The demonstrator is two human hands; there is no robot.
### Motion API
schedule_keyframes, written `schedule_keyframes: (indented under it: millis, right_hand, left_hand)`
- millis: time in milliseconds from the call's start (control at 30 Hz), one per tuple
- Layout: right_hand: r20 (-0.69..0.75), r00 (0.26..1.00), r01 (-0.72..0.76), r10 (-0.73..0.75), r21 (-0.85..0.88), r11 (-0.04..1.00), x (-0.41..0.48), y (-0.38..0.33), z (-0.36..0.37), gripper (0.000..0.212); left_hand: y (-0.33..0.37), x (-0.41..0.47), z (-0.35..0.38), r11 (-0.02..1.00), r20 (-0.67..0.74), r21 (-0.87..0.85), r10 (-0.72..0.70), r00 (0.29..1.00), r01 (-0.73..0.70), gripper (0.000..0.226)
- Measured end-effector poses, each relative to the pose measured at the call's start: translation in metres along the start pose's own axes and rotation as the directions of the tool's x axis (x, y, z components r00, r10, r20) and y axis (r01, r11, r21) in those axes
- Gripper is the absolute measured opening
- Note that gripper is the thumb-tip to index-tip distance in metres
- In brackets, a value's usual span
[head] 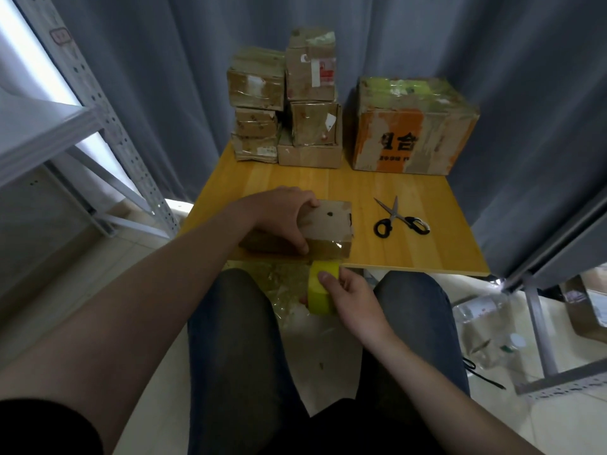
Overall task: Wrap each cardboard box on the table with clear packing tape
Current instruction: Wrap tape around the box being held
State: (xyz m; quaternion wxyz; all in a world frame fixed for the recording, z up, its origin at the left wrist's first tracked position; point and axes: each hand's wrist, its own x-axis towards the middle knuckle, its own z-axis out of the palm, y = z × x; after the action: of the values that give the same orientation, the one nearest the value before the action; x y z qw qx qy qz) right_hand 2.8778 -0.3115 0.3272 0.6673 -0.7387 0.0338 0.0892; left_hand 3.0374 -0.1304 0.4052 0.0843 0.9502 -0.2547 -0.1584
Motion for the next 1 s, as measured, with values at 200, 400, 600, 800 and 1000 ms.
schedule_keyframes:
  millis: [200,400,600,800,1000]
  right_hand:
    - [0.062,0.996,-0.068,0.069,-0.009,0.998,0.008,0.032,-0.006,0.099]
    - [0.039,0.999,-0.022,0.020,0.057,0.998,-0.014,0.009,-0.014,0.039]
    - [-0.080,0.985,0.151,-0.155,-0.051,0.987,-0.007,-0.001,-0.010,0.050]
    - [-0.068,0.964,0.254,-0.257,-0.054,0.966,-0.006,-0.004,-0.008,0.037]
    - [-0.047,0.975,0.218,-0.218,-0.001,0.976,0.019,-0.030,-0.010,0.018]
  left_hand:
    - [0.006,-0.004,0.001,0.999,-0.018,0.045,-0.009,1.000,0.010,0.105]
    - [0.009,-0.002,-0.022,0.996,0.129,-0.068,-0.056,0.990,0.065,0.092]
    - [0.000,-0.006,-0.042,0.939,0.343,-0.295,-0.070,0.937,0.179,0.079]
    - [-0.014,-0.009,-0.050,0.896,0.400,-0.377,-0.069,0.914,0.233,0.086]
    - [-0.012,-0.015,-0.070,0.916,0.222,-0.326,-0.165,0.961,0.233,0.065]
